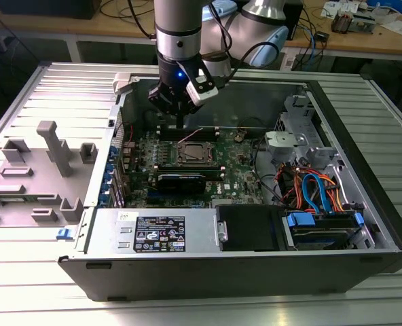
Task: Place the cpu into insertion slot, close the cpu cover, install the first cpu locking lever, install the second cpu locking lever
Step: 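Install the first cpu locking lever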
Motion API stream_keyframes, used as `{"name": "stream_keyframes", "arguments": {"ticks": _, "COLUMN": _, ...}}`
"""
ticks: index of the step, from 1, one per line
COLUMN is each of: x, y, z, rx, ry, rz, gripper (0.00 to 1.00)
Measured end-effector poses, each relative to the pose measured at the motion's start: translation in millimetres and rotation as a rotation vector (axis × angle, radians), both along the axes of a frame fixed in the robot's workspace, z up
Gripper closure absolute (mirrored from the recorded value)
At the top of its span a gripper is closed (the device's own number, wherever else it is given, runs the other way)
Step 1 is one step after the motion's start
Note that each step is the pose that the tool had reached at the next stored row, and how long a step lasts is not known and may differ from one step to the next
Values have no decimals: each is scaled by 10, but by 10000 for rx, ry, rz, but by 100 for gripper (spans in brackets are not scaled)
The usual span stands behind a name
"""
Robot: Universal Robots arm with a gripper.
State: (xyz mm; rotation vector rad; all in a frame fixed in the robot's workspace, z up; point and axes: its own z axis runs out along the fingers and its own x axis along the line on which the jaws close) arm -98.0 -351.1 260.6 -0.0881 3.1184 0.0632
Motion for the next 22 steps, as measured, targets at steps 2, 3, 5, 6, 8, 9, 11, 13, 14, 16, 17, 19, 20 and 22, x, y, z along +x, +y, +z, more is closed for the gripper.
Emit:
{"name": "stream_keyframes", "arguments": {"ticks": 2, "x": 0, "y": 0, "z": 0, "rx": 0, "ry": -6, "rz": 1, "gripper": 89}}
{"name": "stream_keyframes", "arguments": {"ticks": 3, "x": 0, "y": 0, "z": 0, "rx": 0, "ry": -9, "rz": 1, "gripper": 89}}
{"name": "stream_keyframes", "arguments": {"ticks": 5, "x": 0, "y": 0, "z": 0, "rx": 0, "ry": -14, "rz": 0, "gripper": 89}}
{"name": "stream_keyframes", "arguments": {"ticks": 6, "x": 0, "y": 0, "z": 0, "rx": 0, "ry": -17, "rz": 1, "gripper": 89}}
{"name": "stream_keyframes", "arguments": {"ticks": 8, "x": 11, "y": 0, "z": 1, "rx": -3, "ry": -15, "rz": 0, "gripper": 89}}
{"name": "stream_keyframes", "arguments": {"ticks": 9, "x": 28, "y": 0, "z": -1, "rx": -2, "ry": -16, "rz": 0, "gripper": 89}}
{"name": "stream_keyframes", "arguments": {"ticks": 11, "x": 67, "y": 1, "z": -11, "rx": 1, "ry": -18, "rz": 0, "gripper": 89}}
{"name": "stream_keyframes", "arguments": {"ticks": 13, "x": 107, "y": 4, "z": -32, "rx": 0, "ry": -25, "rz": 1, "gripper": 89}}
{"name": "stream_keyframes", "arguments": {"ticks": 14, "x": 127, "y": 6, "z": -46, "rx": -1, "ry": -27, "rz": 1, "gripper": 89}}
{"name": "stream_keyframes", "arguments": {"ticks": 16, "x": 146, "y": 15, "z": -69, "rx": 4, "ry": -28, "rz": 1, "gripper": 89}}
{"name": "stream_keyframes", "arguments": {"ticks": 17, "x": 155, "y": 19, "z": -78, "rx": 12, "ry": -29, "rz": 1, "gripper": 89}}
{"name": "stream_keyframes", "arguments": {"ticks": 19, "x": 165, "y": 21, "z": -117, "rx": 16, "ry": -29, "rz": 2, "gripper": 89}}
{"name": "stream_keyframes", "arguments": {"ticks": 20, "x": 166, "y": 23, "z": -131, "rx": 15, "ry": -29, "rz": 8, "gripper": 89}}
{"name": "stream_keyframes", "arguments": {"ticks": 22, "x": 172, "y": 40, "z": -172, "rx": 30, "ry": -28, "rz": 61, "gripper": 89}}
